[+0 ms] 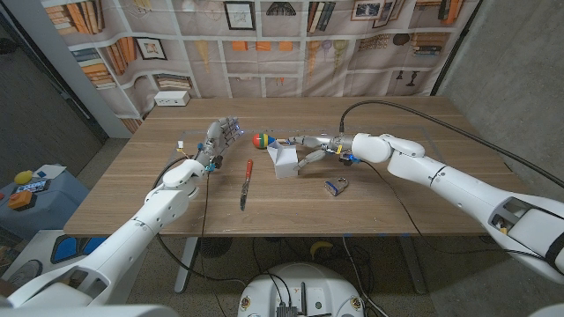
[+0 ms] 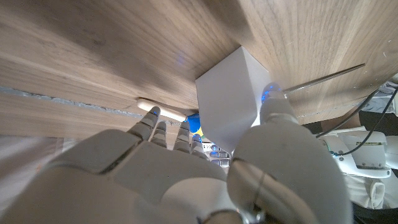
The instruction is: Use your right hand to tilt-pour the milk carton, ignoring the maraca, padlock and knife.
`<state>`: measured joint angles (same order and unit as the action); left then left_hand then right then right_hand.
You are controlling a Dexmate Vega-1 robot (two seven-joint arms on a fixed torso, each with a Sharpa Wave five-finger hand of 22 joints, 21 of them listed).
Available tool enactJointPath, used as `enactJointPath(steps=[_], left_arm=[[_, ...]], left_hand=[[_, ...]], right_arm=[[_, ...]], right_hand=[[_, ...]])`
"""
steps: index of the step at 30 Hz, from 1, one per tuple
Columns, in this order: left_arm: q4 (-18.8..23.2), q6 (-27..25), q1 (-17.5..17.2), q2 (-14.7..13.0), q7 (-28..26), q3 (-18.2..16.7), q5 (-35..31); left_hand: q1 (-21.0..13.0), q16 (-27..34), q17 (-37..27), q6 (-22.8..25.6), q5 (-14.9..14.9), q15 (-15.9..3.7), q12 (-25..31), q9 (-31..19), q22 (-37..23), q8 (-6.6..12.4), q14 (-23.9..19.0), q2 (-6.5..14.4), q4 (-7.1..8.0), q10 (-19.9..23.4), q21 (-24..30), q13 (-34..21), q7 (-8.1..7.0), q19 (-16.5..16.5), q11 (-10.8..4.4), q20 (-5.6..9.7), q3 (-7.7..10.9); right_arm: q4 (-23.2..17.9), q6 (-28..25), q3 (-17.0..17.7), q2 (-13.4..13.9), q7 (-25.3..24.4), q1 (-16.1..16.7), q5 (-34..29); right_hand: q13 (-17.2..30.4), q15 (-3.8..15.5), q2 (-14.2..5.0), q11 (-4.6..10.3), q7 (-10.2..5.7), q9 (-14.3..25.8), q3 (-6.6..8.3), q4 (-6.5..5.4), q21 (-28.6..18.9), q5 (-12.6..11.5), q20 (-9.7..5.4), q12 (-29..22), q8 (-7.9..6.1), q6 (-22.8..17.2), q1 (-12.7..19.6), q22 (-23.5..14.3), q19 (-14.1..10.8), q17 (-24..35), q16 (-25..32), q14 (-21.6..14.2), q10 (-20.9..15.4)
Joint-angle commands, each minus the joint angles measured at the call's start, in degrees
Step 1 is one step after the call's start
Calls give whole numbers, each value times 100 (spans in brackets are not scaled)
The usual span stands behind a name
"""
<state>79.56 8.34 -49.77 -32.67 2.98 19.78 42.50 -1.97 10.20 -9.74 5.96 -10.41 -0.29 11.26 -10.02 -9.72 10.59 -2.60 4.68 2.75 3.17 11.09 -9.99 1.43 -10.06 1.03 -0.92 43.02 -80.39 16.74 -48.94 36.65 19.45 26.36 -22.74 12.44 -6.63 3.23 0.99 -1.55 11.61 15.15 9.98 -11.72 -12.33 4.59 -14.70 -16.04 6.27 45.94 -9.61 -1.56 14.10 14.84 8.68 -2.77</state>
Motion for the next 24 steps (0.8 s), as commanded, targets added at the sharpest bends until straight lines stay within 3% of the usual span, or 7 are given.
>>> enactJointPath(steps=[1, 11, 24], left_arm=[[-40, -37, 32, 11, 45, 39, -13], [-76, -43, 62, 35, 85, 61, -8], [-90, -72, 85, 46, 96, 96, -27]], left_hand=[[48, 22, -7, 72, -8, -10, 20, -9, -26, 23, -52, 437, 13, 37, 43, -25, 18, -42, 15, -15, 17], [52, 25, -7, 89, -8, -5, 22, -10, -27, 24, -72, 433, 20, 51, 40, -27, 22, -42, 11, -15, 21], [58, 21, -6, 130, -8, -12, 25, -13, -28, 29, -85, 426, 32, 81, 40, -30, 9, -54, 15, -33, 29]], right_arm=[[77, 155, 45, -20, -330, 91, 45], [240, 197, -1, -87, -226, 1, 109], [424, 289, 18, -169, -359, 3, 229]], right_hand=[[14, 75, 7, 44, 34, 35, 76, 1, -25, 44, -12, -56, -99, -202, 109, -9, -110, 5, 63, -111, -182], [5, 155, 43, 119, 28, 40, 120, -13, -17, 107, -46, -86, -171, -408, 212, -8, -235, -13, 116, -285, -424], [5, 371, 64, 287, 47, 62, 173, -50, -16, 175, -136, -184, -396, -986, 290, -7, -476, -31, 258, -689, -988]])
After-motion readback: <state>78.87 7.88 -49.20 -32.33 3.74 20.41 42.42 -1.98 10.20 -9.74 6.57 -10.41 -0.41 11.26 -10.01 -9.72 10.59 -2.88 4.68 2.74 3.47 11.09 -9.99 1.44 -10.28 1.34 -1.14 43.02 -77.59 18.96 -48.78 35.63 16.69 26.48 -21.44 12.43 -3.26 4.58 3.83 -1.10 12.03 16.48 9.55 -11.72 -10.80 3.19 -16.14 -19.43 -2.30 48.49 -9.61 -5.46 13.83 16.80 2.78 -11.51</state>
